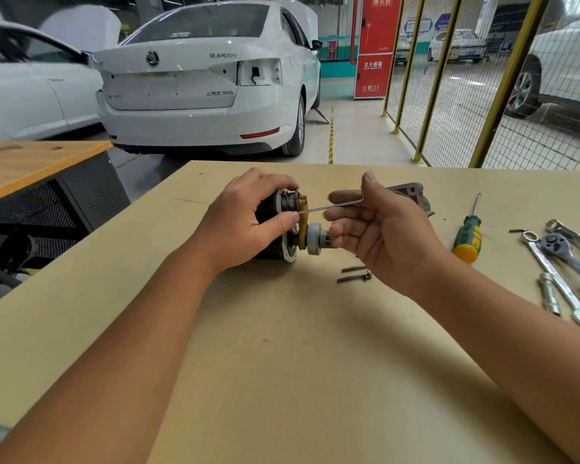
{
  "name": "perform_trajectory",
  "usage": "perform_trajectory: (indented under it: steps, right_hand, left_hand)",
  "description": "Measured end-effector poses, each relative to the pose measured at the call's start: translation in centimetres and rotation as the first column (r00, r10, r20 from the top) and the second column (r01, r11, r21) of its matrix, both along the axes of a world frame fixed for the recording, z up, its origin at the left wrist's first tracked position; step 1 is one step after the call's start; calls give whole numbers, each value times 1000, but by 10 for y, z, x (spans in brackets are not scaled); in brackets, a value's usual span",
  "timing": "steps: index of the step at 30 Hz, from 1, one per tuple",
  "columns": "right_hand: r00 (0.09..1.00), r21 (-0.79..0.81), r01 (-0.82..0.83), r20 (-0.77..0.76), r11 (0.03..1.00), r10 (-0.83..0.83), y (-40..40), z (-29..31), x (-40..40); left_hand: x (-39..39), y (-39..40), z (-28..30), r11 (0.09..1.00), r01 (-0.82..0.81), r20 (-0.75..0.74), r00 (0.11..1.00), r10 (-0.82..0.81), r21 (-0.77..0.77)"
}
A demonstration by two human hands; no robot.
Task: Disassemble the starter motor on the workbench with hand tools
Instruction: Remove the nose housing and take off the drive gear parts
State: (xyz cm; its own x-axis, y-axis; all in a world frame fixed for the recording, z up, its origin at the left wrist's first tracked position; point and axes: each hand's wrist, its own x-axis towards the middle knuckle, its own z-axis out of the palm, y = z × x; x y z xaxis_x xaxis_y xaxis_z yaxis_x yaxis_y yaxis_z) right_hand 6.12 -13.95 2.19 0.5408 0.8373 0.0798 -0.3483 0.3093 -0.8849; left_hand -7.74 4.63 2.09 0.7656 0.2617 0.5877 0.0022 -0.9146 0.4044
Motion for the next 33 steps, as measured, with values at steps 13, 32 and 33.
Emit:
perform_trajectory:
  steps: [13,32,33]
  right_hand:
    - [988,-179,-98,98,979,116,-15,7,25]
    - [902,-284,149,432,947,-13,-20,21,29]
    - [907,-291,165,421,942,-29,-19,22,27]
  left_hand:
    - [2,3,-2,1000,16,5,1000,-16,-5]
    - [2,3,-2,1000,19,29,999,-19,-3]
    - [3,3,-2,1000,20,31,999,-20,1]
